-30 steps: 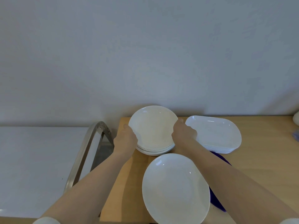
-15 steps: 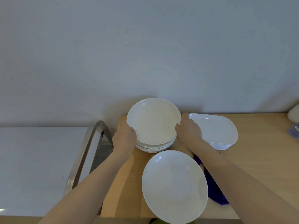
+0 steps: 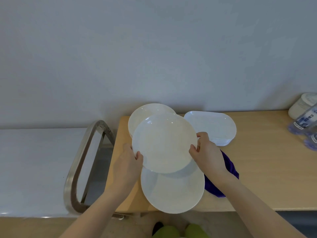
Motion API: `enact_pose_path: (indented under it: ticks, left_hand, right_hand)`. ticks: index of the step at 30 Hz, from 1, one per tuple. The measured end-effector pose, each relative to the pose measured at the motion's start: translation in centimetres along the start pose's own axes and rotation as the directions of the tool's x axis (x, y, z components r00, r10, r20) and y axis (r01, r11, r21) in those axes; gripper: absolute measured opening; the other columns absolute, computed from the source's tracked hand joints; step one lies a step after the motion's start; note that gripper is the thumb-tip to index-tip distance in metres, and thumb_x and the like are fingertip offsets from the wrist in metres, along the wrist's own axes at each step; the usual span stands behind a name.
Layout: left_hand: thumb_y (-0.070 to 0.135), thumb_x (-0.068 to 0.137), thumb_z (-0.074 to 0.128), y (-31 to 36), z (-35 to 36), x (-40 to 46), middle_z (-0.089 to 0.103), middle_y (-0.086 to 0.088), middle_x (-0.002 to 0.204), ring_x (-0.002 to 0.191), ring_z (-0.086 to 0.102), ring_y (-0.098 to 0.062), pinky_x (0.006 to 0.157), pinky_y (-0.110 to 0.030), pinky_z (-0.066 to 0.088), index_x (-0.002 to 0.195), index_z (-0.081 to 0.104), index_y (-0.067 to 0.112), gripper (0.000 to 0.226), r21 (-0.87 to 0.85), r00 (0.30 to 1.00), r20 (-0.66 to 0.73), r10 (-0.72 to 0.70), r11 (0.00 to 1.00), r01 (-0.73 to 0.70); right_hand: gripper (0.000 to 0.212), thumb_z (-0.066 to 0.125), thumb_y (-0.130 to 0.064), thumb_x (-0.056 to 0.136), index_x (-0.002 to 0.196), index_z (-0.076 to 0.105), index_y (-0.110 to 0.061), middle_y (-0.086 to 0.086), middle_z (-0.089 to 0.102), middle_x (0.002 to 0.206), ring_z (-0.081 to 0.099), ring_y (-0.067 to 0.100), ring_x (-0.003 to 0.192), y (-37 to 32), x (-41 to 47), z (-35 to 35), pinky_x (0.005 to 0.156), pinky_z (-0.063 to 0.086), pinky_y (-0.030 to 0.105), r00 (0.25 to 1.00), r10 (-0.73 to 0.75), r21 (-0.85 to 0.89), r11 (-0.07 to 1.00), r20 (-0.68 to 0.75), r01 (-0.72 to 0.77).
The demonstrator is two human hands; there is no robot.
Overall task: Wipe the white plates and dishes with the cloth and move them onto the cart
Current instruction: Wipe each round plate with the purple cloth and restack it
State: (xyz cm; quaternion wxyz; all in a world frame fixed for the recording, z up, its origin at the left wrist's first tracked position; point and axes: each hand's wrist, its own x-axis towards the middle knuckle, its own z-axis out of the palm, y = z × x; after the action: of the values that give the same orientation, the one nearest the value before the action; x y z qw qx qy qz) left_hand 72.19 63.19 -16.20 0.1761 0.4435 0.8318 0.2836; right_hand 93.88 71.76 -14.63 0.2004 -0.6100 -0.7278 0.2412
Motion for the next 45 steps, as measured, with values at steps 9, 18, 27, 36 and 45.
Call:
enact_pose_path:
  ticks: [9,18,27,36,45]
  left_hand:
    - [0.034,0.095,0.049,-1.4,1.2,-6.6,0.059,0.008,0.077,0.063,0.059,-0.008,0.053,-0.028,0.052,0.107,0.038,0.023,0.019,0.083,0.996,0.087,-0.035,0.996,0.028]
    - [0.034,0.096,0.046,-2.3,2.9,-9.0,0.058,0.009,0.079,0.062,0.059,-0.008,0.053,-0.024,0.051,0.108,0.035,0.021,0.021,0.193,0.983,0.158,-0.098,0.979,0.066]
    - [0.031,0.098,0.043,-2.6,4.0,-8.6,0.053,0.009,0.077,0.059,0.056,-0.007,0.045,-0.018,0.04,0.108,0.039,0.016,0.018,0.263,0.975,0.189,-0.113,0.963,0.061]
    - [0.032,0.1,0.038,-2.2,3.8,-8.6,0.057,0.009,0.074,0.059,0.059,-0.009,0.045,-0.017,0.041,0.111,0.04,0.015,0.021,0.391,0.975,0.192,-0.114,0.92,0.031]
    - [0.033,0.099,0.039,-2.0,3.5,-8.3,0.061,0.006,0.079,0.064,0.063,-0.012,0.054,-0.024,0.053,0.122,0.035,0.013,0.03,0.376,0.968,0.209,-0.139,0.925,0.052]
  right_hand:
    - [0.022,0.055,-0.02,0.091,0.111,0.048,-0.015,-0.007,0.049,0.061,0.056,0.016,0.058,3.6,-5.1,-0.1,0.056,0.05,0.039,0.996,0.013,-0.001,1.0,0.089,-0.013]
    - [0.028,0.052,-0.026,0.093,0.118,0.044,-0.018,-0.011,0.049,0.062,0.055,0.009,0.058,6.2,-7.5,1.3,0.053,0.046,0.029,0.987,0.045,-0.054,0.998,0.152,-0.037]
    - [0.025,0.045,-0.023,0.095,0.118,0.045,-0.013,0.0,0.06,0.075,0.059,0.017,0.068,6.3,-7.4,2.4,0.06,0.049,0.033,0.975,0.079,-0.106,0.993,0.208,-0.058]
    - [0.043,0.039,-0.03,0.1,0.138,0.031,-0.01,-0.002,0.063,0.088,0.06,0.014,0.07,6.1,-7.5,3.3,0.054,0.044,0.023,0.979,0.048,-0.297,0.955,0.198,0.013]
    - [0.03,0.03,-0.038,0.1,0.119,0.046,-0.021,-0.01,0.058,0.081,0.053,0.01,0.065,6.8,-6.3,2.6,0.05,0.044,0.027,0.989,0.008,-0.386,0.921,0.145,0.049]
